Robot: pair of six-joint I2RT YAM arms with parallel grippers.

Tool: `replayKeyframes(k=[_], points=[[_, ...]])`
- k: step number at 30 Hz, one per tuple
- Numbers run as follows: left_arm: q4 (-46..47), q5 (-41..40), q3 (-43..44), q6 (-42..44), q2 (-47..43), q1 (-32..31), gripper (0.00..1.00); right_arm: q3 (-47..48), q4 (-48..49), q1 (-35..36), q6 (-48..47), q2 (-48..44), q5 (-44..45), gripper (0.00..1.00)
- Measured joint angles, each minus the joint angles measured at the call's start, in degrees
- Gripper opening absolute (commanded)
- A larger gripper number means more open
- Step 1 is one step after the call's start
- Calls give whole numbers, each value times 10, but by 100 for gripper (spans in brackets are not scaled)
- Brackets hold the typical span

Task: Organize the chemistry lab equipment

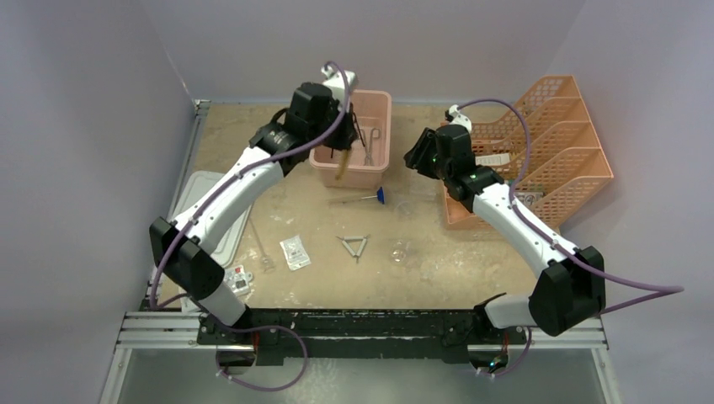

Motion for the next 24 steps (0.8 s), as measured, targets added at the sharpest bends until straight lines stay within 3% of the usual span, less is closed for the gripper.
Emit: replayKeyframes(k=[6, 15, 24], points=[[44, -21, 105, -76, 103, 65, 0, 0, -6, -1, -1, 0, 0, 50], [-1, -35, 334, -116, 327, 74, 0, 15, -19, -1, -17, 24, 0, 50], [14, -15, 362, -135, 405, 80, 0, 32, -46, -2, -41, 44, -1, 50]])
